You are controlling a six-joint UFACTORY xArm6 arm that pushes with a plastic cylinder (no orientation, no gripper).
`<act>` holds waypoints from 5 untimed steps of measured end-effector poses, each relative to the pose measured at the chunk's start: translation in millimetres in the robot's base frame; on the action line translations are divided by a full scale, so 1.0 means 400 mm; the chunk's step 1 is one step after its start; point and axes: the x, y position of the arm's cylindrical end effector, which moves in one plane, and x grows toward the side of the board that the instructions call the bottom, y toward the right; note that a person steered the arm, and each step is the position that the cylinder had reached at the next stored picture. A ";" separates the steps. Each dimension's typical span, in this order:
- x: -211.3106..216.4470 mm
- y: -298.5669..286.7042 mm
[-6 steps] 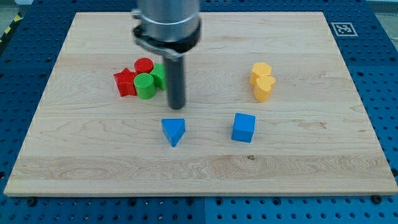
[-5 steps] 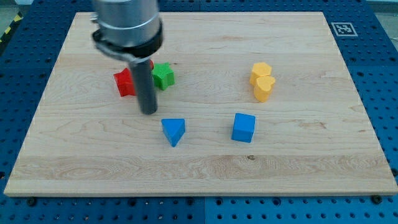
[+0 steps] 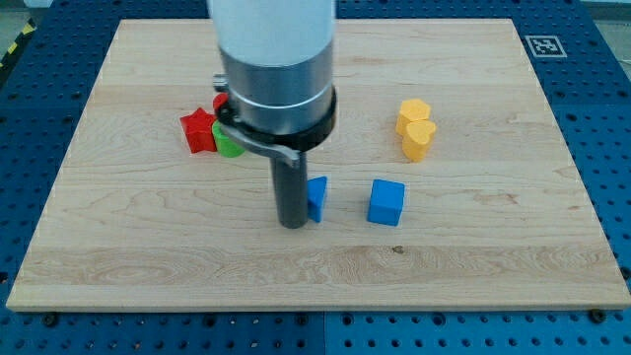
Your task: Push the blue triangle closer to the blue cube
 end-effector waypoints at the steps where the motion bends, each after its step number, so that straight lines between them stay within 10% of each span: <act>1: -0.031 0.042; 5: -0.182 0.218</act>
